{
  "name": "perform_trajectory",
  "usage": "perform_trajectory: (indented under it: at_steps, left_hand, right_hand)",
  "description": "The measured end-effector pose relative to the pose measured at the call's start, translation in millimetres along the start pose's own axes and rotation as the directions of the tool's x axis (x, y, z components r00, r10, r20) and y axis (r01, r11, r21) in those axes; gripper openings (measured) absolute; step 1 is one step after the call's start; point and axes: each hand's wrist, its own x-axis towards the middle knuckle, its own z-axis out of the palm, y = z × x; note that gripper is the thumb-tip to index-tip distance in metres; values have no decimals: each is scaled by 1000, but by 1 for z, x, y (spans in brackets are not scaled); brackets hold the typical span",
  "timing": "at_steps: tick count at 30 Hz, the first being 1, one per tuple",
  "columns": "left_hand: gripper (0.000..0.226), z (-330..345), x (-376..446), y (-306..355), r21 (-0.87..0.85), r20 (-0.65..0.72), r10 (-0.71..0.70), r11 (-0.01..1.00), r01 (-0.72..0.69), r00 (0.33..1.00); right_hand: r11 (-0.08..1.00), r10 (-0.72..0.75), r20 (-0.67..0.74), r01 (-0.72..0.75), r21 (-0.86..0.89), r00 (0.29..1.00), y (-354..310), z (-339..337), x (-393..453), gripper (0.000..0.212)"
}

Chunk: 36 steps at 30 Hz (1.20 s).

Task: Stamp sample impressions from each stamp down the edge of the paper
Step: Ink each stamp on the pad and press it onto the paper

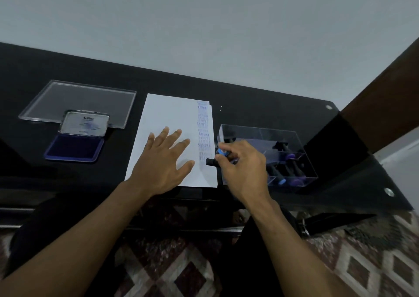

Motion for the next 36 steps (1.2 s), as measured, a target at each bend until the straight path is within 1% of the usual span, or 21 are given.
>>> perform_trajectory:
  at_steps: [3, 6, 9, 21, 30, 36]
  left_hand:
    - [75, 5, 2, -5, 20, 18, -7, 1000, 7, 1000]
    - [79, 10, 2, -8, 25, 48, -15, 1000, 14, 999]
    - [79, 13, 2, -9, 33, 54, -19, 999, 17, 998]
    - [77, 14, 2, -9, 58, 61, -28, 998, 24, 998]
    - [81, 13, 4, -8, 72, 73, -41, 997, 36, 996]
    - [79, 13, 4, -8, 73, 68, -44, 997, 39, 997]
  right_hand:
    - [999, -53, 22, 53, -11, 998, 3, 2, -2, 25]
    - [997, -72, 62, 73, -25, 995, 4, 3, -1, 26]
    - [995, -94, 90, 97, -38, 991, 5, 6, 1, 25]
    - [993, -101, 121, 108, -54, 987, 5, 17, -1, 24]
    - [992, -90, 139, 101, -74, 986, 4, 20, 0, 25]
    - [979, -131, 165, 154, -134, 978, 4, 20, 3, 20]
